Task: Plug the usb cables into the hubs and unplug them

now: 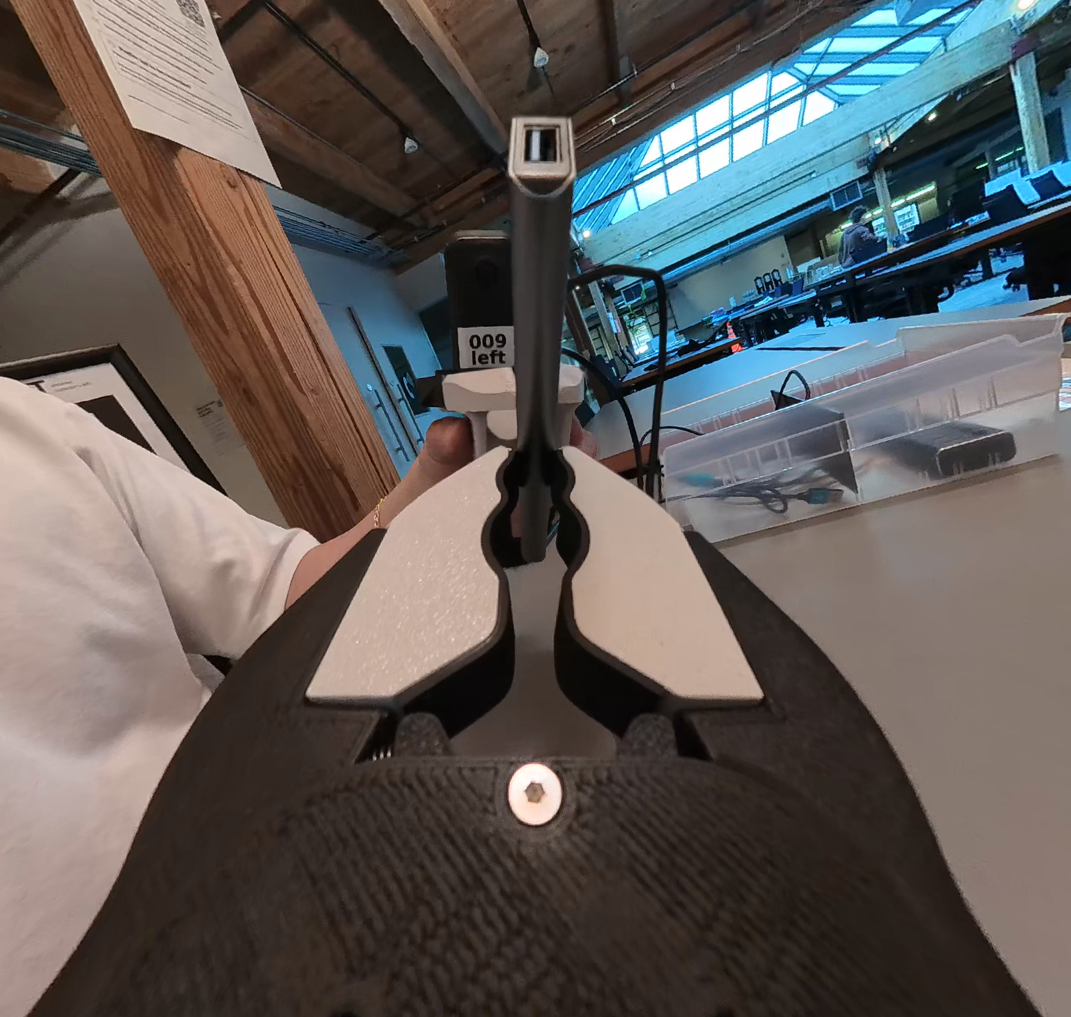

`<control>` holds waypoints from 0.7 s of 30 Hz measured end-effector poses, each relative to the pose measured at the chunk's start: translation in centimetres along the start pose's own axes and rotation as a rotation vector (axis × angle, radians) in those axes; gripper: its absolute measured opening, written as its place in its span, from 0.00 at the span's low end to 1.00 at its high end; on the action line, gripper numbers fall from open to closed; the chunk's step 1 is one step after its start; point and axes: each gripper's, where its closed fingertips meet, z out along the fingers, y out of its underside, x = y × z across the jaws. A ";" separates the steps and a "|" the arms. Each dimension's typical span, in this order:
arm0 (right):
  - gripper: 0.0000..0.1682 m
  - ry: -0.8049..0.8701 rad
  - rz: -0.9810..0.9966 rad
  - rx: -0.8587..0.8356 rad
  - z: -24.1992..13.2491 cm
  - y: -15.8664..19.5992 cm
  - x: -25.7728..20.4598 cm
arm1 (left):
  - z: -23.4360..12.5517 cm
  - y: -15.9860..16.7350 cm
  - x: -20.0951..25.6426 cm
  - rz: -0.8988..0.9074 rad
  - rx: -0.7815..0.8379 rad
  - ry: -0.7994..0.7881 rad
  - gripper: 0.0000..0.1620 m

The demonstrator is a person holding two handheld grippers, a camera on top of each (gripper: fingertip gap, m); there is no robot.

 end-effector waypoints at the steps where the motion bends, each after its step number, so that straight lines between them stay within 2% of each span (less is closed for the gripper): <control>1: 0.06 -0.002 0.005 -0.010 0.0 0.1 0.0 | -0.1 0.2 0.0 0.009 -0.019 0.000 0.03; 6: 0.07 -0.001 0.017 -0.062 -0.1 0.8 0.1 | -0.2 0.8 0.1 0.000 -0.074 0.009 0.06; 11: 0.07 -0.024 0.019 -0.092 -0.4 1.1 -0.2 | -0.2 1.4 0.4 0.003 -0.140 0.043 0.04; 15: 0.06 0.004 0.001 -0.130 -0.4 1.7 0.2 | -0.4 2.2 -0.2 0.019 -0.224 0.004 0.04; 21: 0.06 -0.001 -0.007 -0.069 -0.4 1.2 0.4 | -0.4 2.0 -0.2 0.026 -0.234 -0.021 0.04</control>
